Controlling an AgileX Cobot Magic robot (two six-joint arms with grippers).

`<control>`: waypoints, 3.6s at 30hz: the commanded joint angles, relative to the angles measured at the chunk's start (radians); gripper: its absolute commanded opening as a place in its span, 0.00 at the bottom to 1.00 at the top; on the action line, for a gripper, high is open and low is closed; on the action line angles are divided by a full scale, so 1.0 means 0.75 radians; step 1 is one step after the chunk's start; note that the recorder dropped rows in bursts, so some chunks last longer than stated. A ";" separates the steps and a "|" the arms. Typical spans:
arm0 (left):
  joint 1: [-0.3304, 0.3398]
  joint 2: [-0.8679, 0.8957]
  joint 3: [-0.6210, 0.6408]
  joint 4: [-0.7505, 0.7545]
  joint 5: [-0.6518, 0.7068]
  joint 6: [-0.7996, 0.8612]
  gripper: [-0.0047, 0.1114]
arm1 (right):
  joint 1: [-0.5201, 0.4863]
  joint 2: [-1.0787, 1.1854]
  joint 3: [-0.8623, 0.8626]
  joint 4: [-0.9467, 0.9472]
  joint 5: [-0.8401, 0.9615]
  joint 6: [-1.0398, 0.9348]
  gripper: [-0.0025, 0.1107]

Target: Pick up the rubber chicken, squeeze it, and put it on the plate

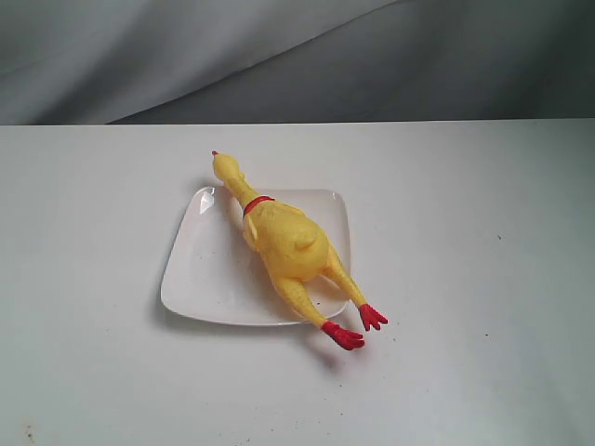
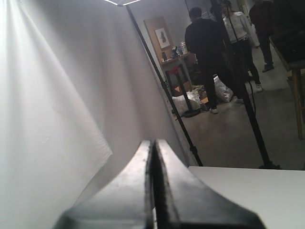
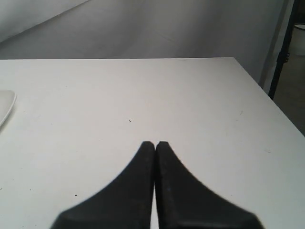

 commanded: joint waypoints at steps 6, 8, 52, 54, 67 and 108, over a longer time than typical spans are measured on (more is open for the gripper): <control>0.032 -0.023 -0.004 0.003 -0.006 -0.007 0.05 | -0.010 -0.006 0.005 -0.012 0.001 0.003 0.02; 0.136 -0.075 -0.004 0.003 -0.080 -0.007 0.05 | -0.010 -0.006 0.005 -0.012 0.001 0.003 0.02; 0.831 -0.970 0.615 0.013 0.193 -0.365 0.05 | -0.010 -0.006 0.005 -0.009 0.001 0.003 0.02; 0.831 -0.970 0.618 0.013 0.176 -0.365 0.05 | -0.010 -0.006 0.005 -0.009 0.001 0.003 0.02; 0.831 -0.970 0.650 -1.414 0.444 0.842 0.05 | -0.010 -0.006 0.005 -0.009 0.001 0.003 0.02; 0.831 -0.970 1.057 -2.135 0.687 1.669 0.05 | -0.010 -0.006 0.005 -0.009 0.001 0.003 0.02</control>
